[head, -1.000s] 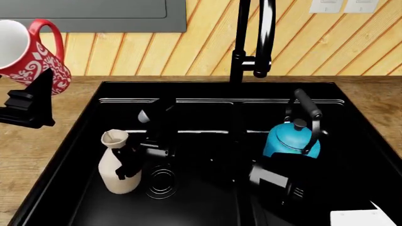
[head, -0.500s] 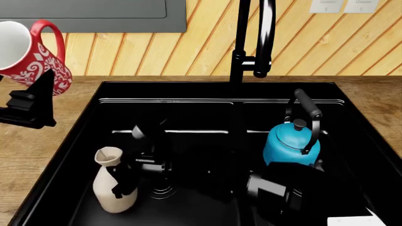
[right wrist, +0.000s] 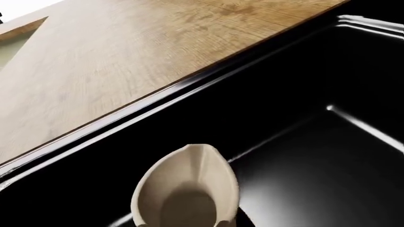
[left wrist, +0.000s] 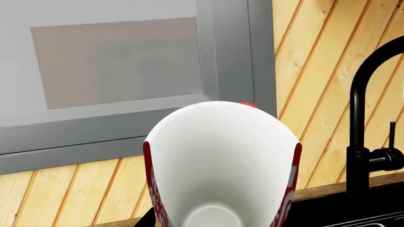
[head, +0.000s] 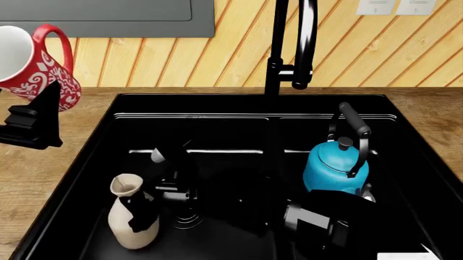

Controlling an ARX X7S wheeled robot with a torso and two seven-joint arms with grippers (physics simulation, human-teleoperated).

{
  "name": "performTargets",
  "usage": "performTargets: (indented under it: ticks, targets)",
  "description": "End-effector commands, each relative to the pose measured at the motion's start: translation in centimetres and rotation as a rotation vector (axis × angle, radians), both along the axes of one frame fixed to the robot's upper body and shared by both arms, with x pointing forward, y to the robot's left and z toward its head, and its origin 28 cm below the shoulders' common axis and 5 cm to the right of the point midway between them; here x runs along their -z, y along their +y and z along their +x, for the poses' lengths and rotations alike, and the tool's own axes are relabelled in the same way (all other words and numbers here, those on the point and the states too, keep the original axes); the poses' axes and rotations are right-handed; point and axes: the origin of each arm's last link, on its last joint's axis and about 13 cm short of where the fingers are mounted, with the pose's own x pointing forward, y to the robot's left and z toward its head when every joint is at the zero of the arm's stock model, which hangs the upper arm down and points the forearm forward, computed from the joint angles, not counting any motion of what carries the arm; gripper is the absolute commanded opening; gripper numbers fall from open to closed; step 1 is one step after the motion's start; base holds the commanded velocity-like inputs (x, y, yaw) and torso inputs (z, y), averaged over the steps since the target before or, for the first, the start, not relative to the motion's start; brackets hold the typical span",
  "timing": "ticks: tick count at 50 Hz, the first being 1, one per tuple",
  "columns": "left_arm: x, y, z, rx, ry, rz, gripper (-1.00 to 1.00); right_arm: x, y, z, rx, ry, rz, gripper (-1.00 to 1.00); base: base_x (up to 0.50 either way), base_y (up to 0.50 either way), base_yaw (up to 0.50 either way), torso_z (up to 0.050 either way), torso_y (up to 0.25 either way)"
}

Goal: Pick the jug and cup and place them in the sink. Then turn on the water.

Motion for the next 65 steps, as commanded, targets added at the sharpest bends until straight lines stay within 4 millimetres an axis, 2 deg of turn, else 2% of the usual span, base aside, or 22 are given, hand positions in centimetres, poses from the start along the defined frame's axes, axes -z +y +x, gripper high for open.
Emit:
performTargets:
  ticks: [1,17,21,29,38,52,65]
  targets:
    - [-0.1,-0.1,0.0,-0.005,-0.008,-0.012,-1.00,-0.2,0.3,-0.2,-0.034,0.000,0.005,1.00,0.00,0.00,0.00,0.000,0.000]
    - [-0.2,-0.4,0.4,0.005,-0.016,-0.018,-1.00,-0.7,-0.2,0.3,-0.023,-0.039,-0.093,1.00,0.00,0.00,0.00,0.000,0.001]
    - [-0.6,-0.5,0.3,0.022,-0.025,-0.018,-1.00,-1.9,-0.6,1.0,0.000,-0.087,-0.195,1.00,0.00,0.00,0.00,0.002,0.000]
    - [-0.7,-0.7,0.3,0.026,-0.027,-0.014,-1.00,-2.1,-0.8,1.2,0.018,-0.097,-0.223,1.00,0.00,0.00,0.00,0.000,0.000]
    - [-0.7,-0.9,0.5,0.030,-0.029,-0.013,-1.00,-2.4,-0.8,0.6,0.008,-0.098,-0.237,1.00,0.00,0.00,0.00,0.000,0.000]
    - [-0.8,-0.9,0.4,0.032,-0.034,-0.013,-1.00,-3.0,-2.1,-1.5,0.006,-0.079,-0.223,1.00,0.00,0.00,0.00,0.000,0.000]
    - [-0.9,-0.8,0.1,0.035,-0.035,-0.010,-1.00,-3.9,-3.4,-1.9,0.040,-0.087,-0.214,1.00,0.00,0.00,0.00,0.000,0.000]
